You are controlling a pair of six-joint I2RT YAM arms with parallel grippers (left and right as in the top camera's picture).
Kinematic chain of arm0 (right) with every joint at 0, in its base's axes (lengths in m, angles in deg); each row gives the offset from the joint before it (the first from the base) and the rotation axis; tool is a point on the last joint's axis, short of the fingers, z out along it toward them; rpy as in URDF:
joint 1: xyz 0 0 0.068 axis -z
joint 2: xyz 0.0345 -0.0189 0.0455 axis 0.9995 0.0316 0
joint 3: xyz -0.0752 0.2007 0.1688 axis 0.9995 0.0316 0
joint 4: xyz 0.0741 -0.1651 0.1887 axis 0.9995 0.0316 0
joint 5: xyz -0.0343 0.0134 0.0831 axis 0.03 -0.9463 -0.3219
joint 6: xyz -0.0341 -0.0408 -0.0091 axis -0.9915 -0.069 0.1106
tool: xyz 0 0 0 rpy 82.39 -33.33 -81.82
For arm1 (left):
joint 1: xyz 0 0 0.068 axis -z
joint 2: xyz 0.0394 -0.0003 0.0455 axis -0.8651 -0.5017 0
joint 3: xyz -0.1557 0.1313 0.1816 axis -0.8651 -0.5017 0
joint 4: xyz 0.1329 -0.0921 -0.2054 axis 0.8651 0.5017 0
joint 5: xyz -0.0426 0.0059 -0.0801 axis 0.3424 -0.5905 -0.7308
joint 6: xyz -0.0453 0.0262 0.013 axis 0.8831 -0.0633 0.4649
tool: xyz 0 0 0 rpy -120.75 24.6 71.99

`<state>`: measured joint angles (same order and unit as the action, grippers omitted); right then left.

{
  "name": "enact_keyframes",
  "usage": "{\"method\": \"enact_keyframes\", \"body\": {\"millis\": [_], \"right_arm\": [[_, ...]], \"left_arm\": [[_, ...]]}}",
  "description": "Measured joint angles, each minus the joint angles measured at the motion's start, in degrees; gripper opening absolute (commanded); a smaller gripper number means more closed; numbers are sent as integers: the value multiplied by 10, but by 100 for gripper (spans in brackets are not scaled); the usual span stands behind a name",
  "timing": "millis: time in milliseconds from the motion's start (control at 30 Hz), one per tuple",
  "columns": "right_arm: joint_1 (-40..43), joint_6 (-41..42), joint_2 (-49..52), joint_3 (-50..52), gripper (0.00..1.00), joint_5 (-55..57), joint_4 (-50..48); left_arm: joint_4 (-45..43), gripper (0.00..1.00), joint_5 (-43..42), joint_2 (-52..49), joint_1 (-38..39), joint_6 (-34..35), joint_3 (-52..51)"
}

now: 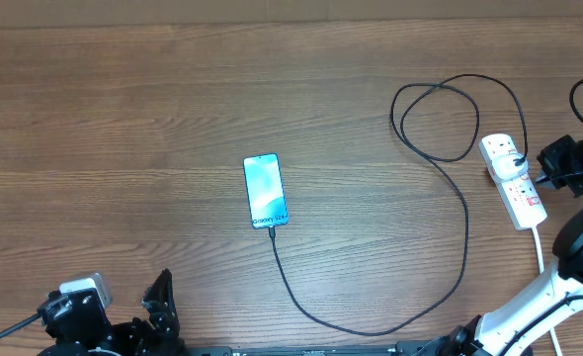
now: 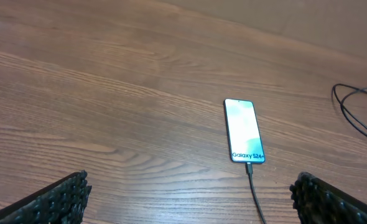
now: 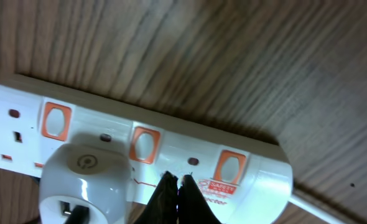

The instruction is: Plug charger to phone and switch on socket

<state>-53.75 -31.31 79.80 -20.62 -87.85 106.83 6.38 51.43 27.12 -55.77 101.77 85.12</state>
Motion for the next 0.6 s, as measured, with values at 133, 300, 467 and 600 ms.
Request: {"method": "enact_keyframes", "body": {"millis": [133, 300, 467, 600], "right_arm": [[0, -3, 0, 0, 4, -12, -20], [-1, -4, 0, 0, 4, -27, -32], [-5, -4, 0, 0, 4, -32, -32], [-17, -4, 0, 0, 4, -30, -31]], "left_arm": [[0, 100, 0, 0, 0, 0, 0], [0, 100, 0, 0, 0, 0, 0], [0, 100, 0, 0, 0, 0, 0], [0, 100, 0, 0, 0, 0, 0]]}}
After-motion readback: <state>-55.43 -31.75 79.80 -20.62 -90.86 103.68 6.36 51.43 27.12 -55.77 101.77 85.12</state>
